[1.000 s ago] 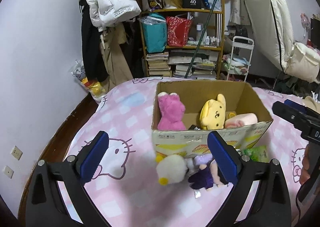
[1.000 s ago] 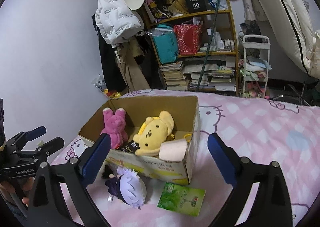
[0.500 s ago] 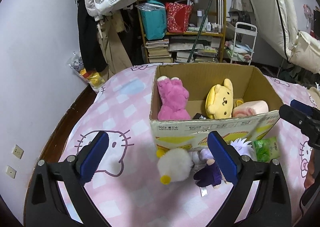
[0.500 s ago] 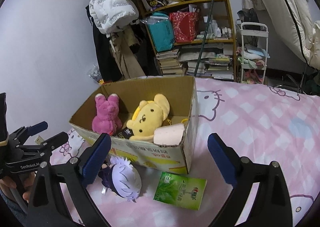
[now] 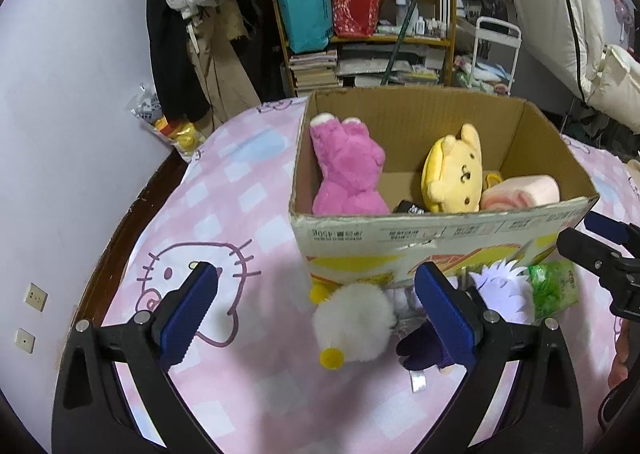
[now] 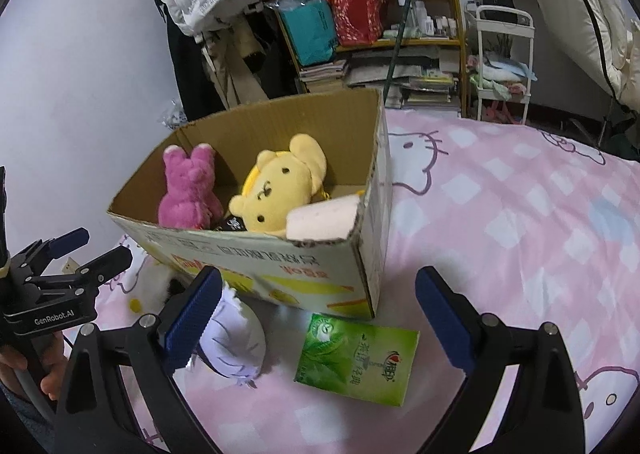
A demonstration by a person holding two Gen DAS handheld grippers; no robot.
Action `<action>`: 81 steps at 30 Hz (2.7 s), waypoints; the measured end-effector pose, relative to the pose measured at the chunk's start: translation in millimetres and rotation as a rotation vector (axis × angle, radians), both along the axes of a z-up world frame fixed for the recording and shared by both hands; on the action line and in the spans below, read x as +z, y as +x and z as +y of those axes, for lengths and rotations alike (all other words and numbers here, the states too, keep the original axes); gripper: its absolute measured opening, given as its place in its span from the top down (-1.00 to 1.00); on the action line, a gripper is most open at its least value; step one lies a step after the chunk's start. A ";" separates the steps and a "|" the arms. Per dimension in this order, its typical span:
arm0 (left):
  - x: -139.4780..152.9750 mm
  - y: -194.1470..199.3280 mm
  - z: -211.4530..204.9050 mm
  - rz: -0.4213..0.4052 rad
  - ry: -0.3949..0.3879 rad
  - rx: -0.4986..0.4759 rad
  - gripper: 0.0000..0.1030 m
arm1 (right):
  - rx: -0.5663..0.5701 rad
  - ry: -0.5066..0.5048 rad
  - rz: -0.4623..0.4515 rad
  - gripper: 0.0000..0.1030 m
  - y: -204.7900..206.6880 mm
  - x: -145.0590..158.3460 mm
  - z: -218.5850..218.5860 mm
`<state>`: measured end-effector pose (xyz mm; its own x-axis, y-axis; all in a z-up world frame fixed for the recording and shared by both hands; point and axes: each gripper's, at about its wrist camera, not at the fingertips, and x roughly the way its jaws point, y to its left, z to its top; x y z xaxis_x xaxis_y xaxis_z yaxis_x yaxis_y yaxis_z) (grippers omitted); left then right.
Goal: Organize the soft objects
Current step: 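Withdraw both tools from the box toward the remaining toys beside it, then grasp the white round plush with the left tool while the right tool grasps the green tissue pack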
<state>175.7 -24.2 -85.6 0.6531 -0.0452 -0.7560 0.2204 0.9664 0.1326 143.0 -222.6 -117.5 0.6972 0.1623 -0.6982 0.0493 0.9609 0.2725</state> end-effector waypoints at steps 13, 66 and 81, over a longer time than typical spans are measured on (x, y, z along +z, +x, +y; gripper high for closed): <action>-25.2 14.0 -4.0 0.082 0.042 0.006 -0.90 | -0.029 0.017 0.093 -0.97 6.8 -23.0 -8.8; -68.3 34.0 -4.7 0.207 0.035 0.026 -0.55 | 0.011 -0.031 0.264 -0.97 15.3 -60.0 2.0; -61.8 25.4 -11.4 0.270 -0.077 -0.061 0.34 | -0.002 -0.130 0.267 -0.64 3.5 -55.4 17.9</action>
<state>201.0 -35.6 -147.4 0.4228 -0.1425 -0.8950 0.2956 0.9552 -0.0124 146.5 -204.7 -172.9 0.4858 0.0588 -0.8721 0.1043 0.9867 0.1246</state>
